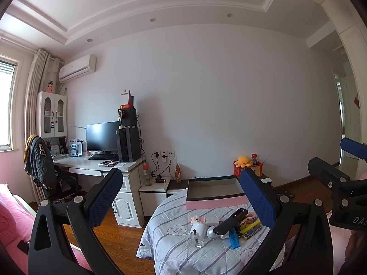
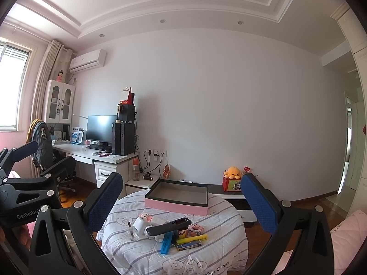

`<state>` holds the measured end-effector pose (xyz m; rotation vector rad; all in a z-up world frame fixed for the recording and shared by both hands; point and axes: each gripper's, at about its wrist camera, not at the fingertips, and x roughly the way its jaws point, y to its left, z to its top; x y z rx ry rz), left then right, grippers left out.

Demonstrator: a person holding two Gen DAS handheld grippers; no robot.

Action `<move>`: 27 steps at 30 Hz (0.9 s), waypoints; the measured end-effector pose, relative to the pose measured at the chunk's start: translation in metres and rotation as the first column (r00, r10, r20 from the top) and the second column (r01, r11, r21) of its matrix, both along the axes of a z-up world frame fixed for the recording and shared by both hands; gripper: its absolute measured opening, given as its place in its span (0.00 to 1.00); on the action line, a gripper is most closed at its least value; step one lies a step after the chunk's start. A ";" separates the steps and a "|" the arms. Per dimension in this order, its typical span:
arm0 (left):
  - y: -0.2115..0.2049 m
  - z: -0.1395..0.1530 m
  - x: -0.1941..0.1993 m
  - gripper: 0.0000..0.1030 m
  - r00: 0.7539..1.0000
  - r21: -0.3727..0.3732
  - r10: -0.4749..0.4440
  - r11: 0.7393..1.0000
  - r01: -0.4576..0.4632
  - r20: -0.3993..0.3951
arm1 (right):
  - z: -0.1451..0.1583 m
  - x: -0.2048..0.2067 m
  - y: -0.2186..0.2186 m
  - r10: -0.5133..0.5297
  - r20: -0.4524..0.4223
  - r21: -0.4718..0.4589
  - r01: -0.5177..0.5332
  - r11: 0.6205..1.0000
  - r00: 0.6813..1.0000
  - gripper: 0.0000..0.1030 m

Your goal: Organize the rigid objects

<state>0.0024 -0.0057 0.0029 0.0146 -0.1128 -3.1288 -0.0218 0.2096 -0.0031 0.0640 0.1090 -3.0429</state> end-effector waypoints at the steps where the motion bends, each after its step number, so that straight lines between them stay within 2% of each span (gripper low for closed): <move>1: 0.000 0.000 0.000 1.00 1.000 0.000 0.000 1.000 0.000 0.000 | -0.001 0.000 0.000 -0.001 0.000 0.000 0.001 1.000 1.000 1.00; 27: -0.001 -0.006 -0.002 1.00 1.000 -0.003 0.003 1.000 -0.003 0.007 | -0.005 0.000 0.000 -0.007 0.005 0.006 0.007 1.000 1.000 1.00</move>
